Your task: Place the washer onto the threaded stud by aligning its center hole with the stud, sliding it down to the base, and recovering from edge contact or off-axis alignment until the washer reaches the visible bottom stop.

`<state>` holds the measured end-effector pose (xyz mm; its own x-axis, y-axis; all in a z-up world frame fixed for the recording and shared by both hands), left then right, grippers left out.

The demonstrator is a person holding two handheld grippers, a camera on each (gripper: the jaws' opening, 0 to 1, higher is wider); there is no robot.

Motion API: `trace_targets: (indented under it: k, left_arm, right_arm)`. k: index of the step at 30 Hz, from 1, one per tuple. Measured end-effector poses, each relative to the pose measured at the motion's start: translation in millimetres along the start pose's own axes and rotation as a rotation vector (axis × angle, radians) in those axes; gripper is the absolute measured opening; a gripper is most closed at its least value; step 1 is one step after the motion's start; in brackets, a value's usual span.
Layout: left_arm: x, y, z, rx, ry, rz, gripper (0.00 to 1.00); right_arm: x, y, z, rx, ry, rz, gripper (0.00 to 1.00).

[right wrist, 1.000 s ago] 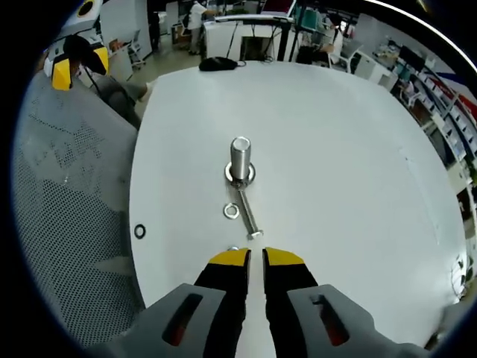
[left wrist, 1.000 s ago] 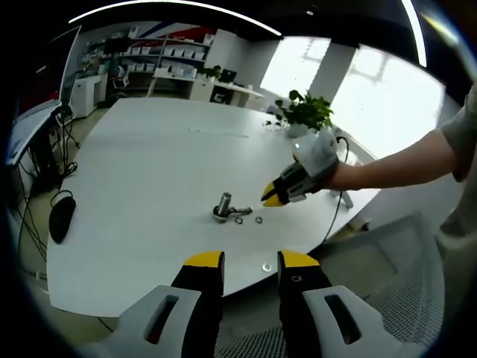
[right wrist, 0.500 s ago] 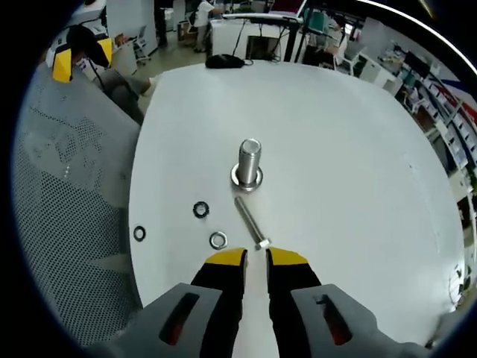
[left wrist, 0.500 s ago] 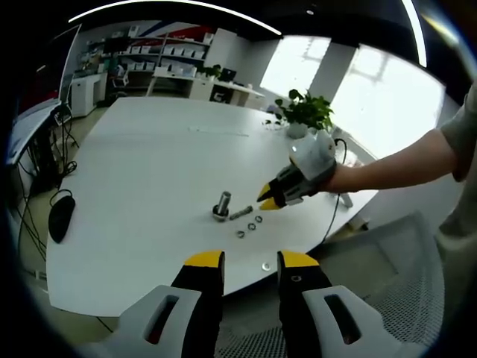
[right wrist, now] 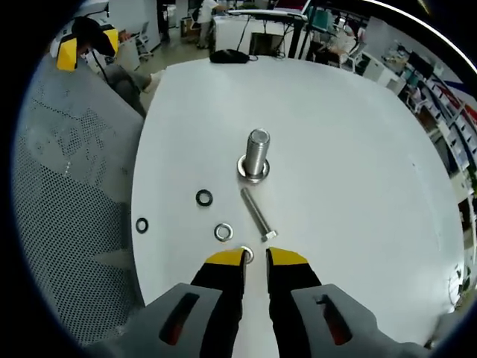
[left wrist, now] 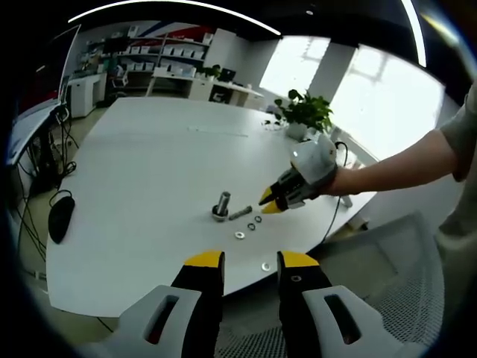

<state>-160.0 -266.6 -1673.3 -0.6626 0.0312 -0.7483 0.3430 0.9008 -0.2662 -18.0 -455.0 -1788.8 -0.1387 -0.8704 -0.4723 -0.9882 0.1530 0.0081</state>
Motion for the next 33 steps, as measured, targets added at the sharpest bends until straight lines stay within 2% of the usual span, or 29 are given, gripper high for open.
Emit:
trace_targets:
  k: [9,17,33]
  left_arm:
    - [-0.4,0.8,-0.1,-0.007,-0.004,0.0,0.26]
    - [-0.5,0.9,0.1,-0.007,-0.004,0.001,0.26]
    - [-3.2,0.3,-0.3,0.007,-0.023,-0.011,0.26]
  right_arm:
    - [13.4,-5.1,-10.7,0.015,0.022,0.013,0.14]
    - [12.5,-4.2,-14.8,0.021,0.017,0.015,0.14]
    - [-18.1,-5.0,6.0,-0.004,0.0,-0.01,0.15]
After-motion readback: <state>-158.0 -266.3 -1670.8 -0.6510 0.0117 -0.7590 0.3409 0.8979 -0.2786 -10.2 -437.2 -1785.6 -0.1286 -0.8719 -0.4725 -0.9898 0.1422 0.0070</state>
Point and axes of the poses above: the point that each gripper's makers call its tool centre point, and the gripper's own axes: z roughly forward along the fingers, y roughly to its left, x roughly out of its underside, the point moved 4 cm from there along -z, roughly backward along the fingers, and after that the axes turned 8 degrees about -x, right-handed, at the moved point
